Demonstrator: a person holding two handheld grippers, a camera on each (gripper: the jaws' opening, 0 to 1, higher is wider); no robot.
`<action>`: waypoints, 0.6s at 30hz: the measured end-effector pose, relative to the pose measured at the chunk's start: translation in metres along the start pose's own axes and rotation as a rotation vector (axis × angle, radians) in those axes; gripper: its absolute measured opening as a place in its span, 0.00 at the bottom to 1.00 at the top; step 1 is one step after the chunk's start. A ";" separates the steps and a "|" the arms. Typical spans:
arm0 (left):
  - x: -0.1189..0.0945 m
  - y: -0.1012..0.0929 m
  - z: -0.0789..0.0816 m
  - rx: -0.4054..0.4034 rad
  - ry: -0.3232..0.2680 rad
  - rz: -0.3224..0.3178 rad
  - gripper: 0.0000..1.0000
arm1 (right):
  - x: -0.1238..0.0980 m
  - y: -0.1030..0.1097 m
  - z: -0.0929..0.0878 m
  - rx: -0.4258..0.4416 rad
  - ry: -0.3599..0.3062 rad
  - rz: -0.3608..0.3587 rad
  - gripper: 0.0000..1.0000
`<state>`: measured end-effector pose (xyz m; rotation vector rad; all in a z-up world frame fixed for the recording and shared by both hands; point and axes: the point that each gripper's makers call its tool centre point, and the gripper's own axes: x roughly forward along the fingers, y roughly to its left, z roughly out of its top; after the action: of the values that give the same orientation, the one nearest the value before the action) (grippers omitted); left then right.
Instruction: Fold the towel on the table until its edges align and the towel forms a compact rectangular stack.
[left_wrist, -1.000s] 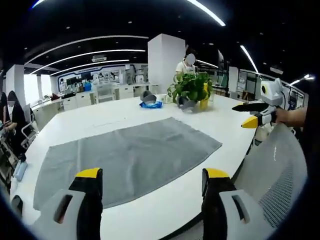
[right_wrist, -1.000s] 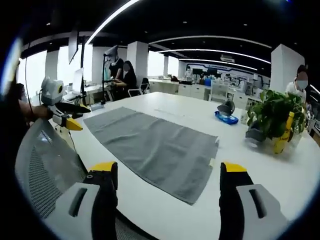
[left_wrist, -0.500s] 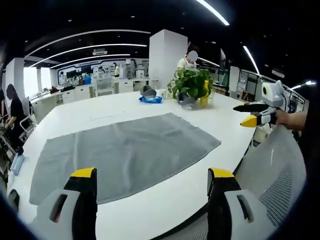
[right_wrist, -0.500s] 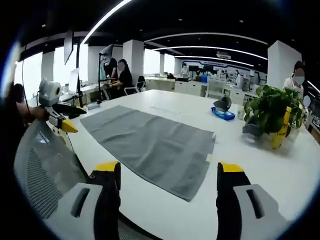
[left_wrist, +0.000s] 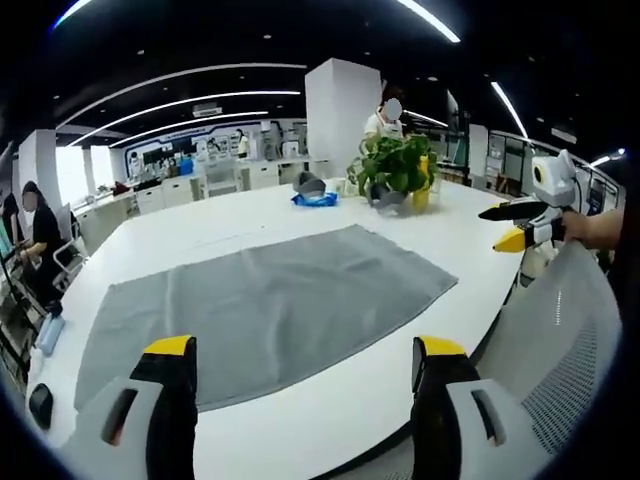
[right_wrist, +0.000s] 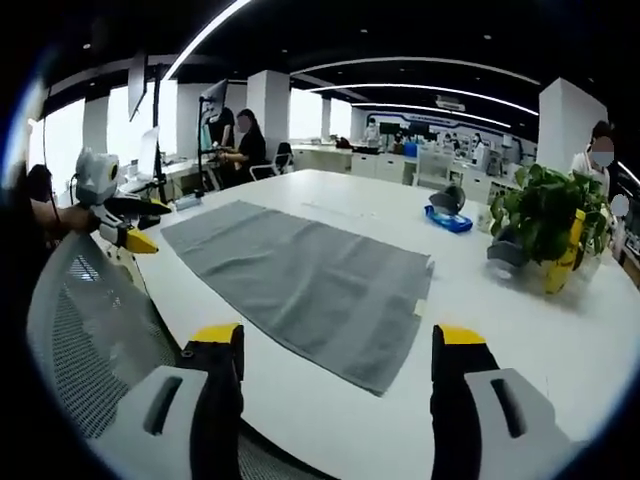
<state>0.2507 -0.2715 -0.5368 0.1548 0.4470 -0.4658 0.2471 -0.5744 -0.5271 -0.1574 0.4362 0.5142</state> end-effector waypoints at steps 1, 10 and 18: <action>0.000 0.000 -0.001 0.001 0.003 -0.002 0.92 | 0.000 0.000 0.000 0.009 -0.001 0.003 0.76; 0.002 0.001 -0.004 0.004 0.016 0.002 0.90 | 0.001 -0.005 -0.010 0.023 0.046 -0.018 0.71; 0.002 0.002 -0.007 -0.010 0.028 0.008 0.90 | 0.003 -0.003 -0.018 -0.070 0.104 -0.025 0.71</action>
<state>0.2507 -0.2684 -0.5437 0.1531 0.4760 -0.4541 0.2445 -0.5807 -0.5444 -0.2577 0.5170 0.4982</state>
